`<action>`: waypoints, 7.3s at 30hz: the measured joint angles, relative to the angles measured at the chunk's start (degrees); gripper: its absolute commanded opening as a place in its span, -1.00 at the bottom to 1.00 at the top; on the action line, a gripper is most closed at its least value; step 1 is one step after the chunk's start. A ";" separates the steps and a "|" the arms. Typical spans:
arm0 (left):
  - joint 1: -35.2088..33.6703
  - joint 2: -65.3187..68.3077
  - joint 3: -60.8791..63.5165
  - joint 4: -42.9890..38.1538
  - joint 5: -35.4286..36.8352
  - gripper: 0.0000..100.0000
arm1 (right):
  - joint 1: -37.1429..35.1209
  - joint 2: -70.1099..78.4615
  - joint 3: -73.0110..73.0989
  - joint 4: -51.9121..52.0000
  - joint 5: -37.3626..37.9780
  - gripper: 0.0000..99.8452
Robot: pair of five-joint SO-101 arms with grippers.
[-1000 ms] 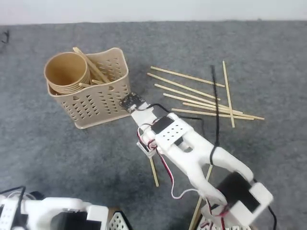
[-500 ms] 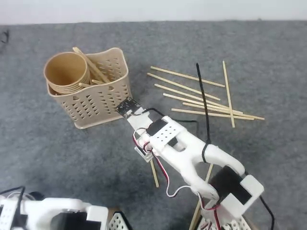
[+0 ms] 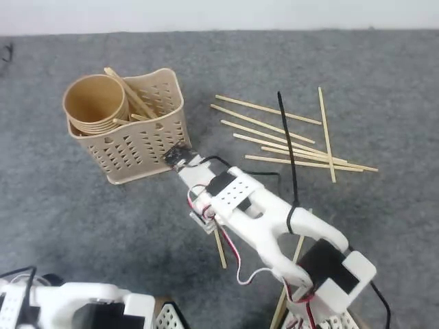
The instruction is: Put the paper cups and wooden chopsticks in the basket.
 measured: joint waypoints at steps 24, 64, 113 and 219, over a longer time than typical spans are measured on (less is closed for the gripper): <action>0.00 0.00 0.00 0.00 0.00 -0.31 | 1.05 2.02 0.00 -1.32 1.05 -0.96; 0.00 0.00 0.00 0.00 0.00 -0.31 | 14.95 -44.04 3.78 13.10 11.87 -0.97; 0.00 0.00 0.00 0.00 -0.18 -0.31 | 11.08 -22.59 -6.24 15.82 13.27 -0.99; 1.14 0.00 0.00 0.00 -0.53 -0.31 | 45.01 30.51 -37.45 6.33 61.80 -0.99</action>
